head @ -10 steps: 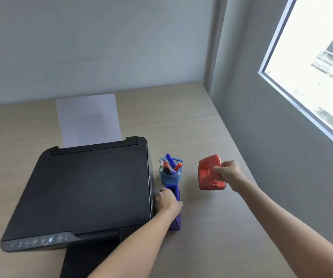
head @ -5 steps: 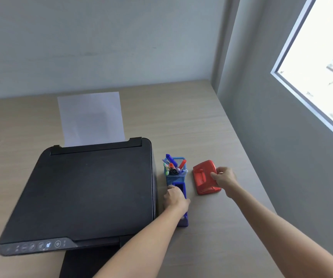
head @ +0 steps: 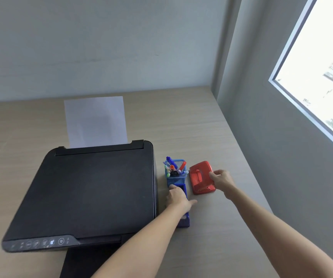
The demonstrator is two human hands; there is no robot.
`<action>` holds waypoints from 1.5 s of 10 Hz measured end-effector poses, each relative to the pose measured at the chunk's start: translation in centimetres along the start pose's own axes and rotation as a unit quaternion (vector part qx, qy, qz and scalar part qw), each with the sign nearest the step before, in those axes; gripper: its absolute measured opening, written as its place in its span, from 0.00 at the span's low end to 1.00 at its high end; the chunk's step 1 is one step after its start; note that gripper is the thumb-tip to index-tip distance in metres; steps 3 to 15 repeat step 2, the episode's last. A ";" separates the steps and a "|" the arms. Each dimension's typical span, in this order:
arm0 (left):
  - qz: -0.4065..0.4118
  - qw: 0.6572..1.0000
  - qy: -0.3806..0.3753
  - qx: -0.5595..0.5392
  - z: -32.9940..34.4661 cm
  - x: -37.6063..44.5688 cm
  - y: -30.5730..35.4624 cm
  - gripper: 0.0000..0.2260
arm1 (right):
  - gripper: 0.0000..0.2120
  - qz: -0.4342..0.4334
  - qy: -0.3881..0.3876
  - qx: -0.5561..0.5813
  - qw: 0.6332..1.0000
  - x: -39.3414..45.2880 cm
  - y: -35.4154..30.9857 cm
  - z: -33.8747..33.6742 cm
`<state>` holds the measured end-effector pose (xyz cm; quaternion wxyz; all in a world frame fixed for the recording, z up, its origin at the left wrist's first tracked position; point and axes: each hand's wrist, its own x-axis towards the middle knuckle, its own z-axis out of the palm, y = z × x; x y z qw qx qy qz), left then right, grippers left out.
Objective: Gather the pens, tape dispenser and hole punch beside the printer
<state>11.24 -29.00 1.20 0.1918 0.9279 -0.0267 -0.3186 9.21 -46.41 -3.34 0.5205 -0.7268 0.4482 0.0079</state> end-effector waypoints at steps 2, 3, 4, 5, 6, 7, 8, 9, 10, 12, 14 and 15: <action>0.173 0.985 0.002 -0.005 -2.5 -5.8 -1.6 0.48 | 0.16 -0.097 0.073 0.073 0.990 -7.1 -1.7 -5.0; 0.173 0.985 0.002 -0.005 -2.5 -5.8 -1.6 0.48 | 0.16 -0.097 0.073 0.073 0.990 -7.1 -1.7 -5.0; 0.173 0.985 0.002 -0.005 -2.5 -5.8 -1.6 0.48 | 0.16 -0.097 0.073 0.073 0.990 -7.1 -1.7 -5.0; 0.173 0.985 0.002 -0.005 -2.5 -5.8 -1.6 0.48 | 0.16 -0.097 0.073 0.073 0.990 -7.1 -1.7 -5.0; 0.173 0.985 0.002 -0.005 -2.5 -5.8 -1.6 0.48 | 0.16 -0.097 0.073 0.073 0.990 -7.1 -1.7 -5.0; 0.173 0.985 0.002 -0.005 -2.5 -5.8 -1.6 0.48 | 0.16 -0.097 0.073 0.073 0.990 -7.1 -1.7 -5.0; 0.173 0.985 0.002 -0.005 -2.5 -5.8 -1.6 0.48 | 0.16 -0.097 0.073 0.073 0.990 -7.1 -1.7 -5.0; 0.173 0.985 0.002 -0.005 -2.5 -5.8 -1.6 0.48 | 0.16 -0.097 0.073 0.073 0.990 -7.1 -1.7 -5.0; 0.173 0.985 0.002 -0.005 -2.5 -5.8 -1.6 0.48 | 0.16 -0.097 0.073 0.073 0.990 -7.1 -1.7 -5.0; 0.173 0.985 0.002 -0.005 -2.5 -5.8 -1.6 0.48 | 0.16 -0.097 0.073 0.073 0.990 -7.1 -1.7 -5.0; 0.173 0.985 0.002 -0.005 -2.5 -5.8 -1.6 0.48 | 0.16 -0.097 0.073 0.073 0.990 -7.1 -1.7 -5.0; 0.173 0.985 0.002 -0.005 -2.5 -5.8 -1.6 0.48 | 0.16 -0.097 0.073 0.073 0.990 -7.1 -1.7 -5.0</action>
